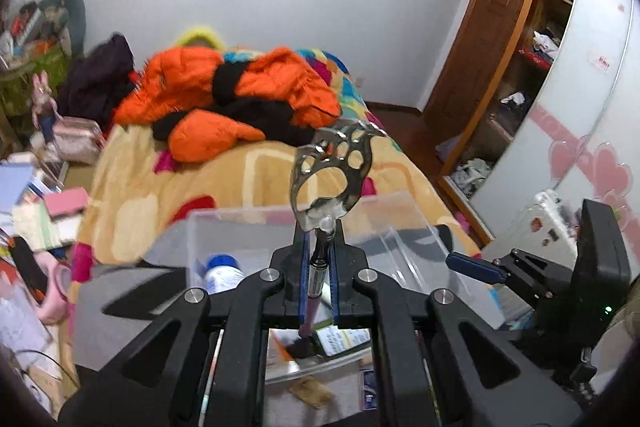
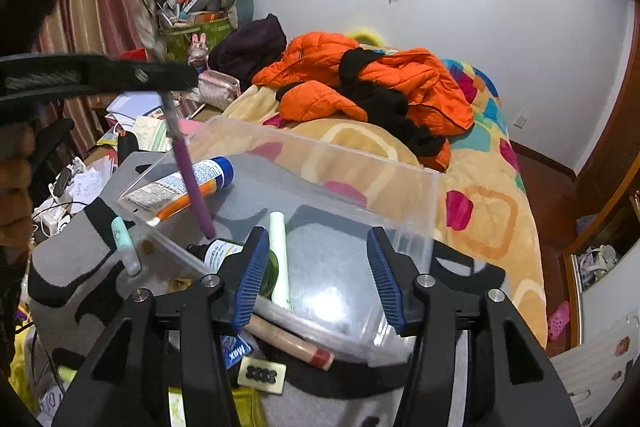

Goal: Organize objects
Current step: 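Lower the back scratcher into the clear box and open the left gripper, then move the left gripper to the mint deodorant while the right moves to the black pen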

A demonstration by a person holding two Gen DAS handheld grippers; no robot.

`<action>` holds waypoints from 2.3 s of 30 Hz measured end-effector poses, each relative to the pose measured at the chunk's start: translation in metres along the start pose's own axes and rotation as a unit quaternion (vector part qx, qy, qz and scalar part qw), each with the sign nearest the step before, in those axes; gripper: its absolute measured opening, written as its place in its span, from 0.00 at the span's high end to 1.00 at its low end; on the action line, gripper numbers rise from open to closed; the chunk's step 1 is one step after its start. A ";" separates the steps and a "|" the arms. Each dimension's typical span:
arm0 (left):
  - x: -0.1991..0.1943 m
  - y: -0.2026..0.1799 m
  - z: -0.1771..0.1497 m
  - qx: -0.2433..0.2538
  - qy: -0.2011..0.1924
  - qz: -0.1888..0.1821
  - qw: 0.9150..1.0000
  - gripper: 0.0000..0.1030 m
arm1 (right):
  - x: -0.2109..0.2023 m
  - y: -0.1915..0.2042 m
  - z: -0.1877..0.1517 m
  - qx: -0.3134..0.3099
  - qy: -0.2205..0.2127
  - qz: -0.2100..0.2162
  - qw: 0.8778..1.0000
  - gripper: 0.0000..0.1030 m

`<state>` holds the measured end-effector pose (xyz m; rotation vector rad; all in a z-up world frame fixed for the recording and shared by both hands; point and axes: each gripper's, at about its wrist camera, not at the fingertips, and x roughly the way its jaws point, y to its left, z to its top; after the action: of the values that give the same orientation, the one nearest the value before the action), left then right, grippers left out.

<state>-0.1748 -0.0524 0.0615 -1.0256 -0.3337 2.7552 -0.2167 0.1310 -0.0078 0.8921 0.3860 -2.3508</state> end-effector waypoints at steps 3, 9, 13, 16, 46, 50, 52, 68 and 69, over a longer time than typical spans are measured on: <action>0.007 -0.001 -0.002 0.000 0.006 0.001 1.000 0.93 | -0.006 -0.004 -0.007 0.007 -0.003 0.000 1.000 0.51; 0.027 0.019 -0.009 -0.010 0.031 0.070 0.997 0.91 | -0.015 -0.014 -0.024 0.021 0.000 0.000 1.000 0.51; 0.034 0.031 -0.019 -0.009 0.043 0.098 0.994 0.86 | -0.019 -0.019 -0.036 0.029 0.007 0.003 1.000 0.51; 0.035 0.034 -0.026 -0.003 0.046 0.110 0.993 0.82 | -0.022 -0.021 -0.046 0.035 0.014 0.004 0.999 0.51; -0.025 -0.012 -0.099 0.102 0.060 0.109 0.987 0.24 | -0.074 -0.036 -0.146 0.123 0.062 0.004 0.990 0.37; -0.037 0.009 -0.117 0.077 0.060 0.126 0.987 0.17 | -0.087 -0.023 -0.160 0.102 0.066 0.008 0.993 0.35; -0.038 0.023 -0.128 0.057 0.072 0.131 0.987 0.16 | -0.093 -0.014 -0.166 0.079 0.067 0.010 0.995 0.28; 0.017 0.072 -0.160 0.031 0.138 0.161 0.977 0.10 | -0.065 0.022 -0.177 -0.013 0.112 0.004 0.994 0.26; 0.018 0.072 -0.159 0.031 0.134 0.160 0.977 0.09 | -0.063 0.022 -0.176 -0.013 0.112 0.006 0.994 0.26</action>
<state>-0.0894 -0.0940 -0.0861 -1.5302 -0.0423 2.8195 -0.0760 0.2201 -0.0953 1.1468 0.4995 -2.2345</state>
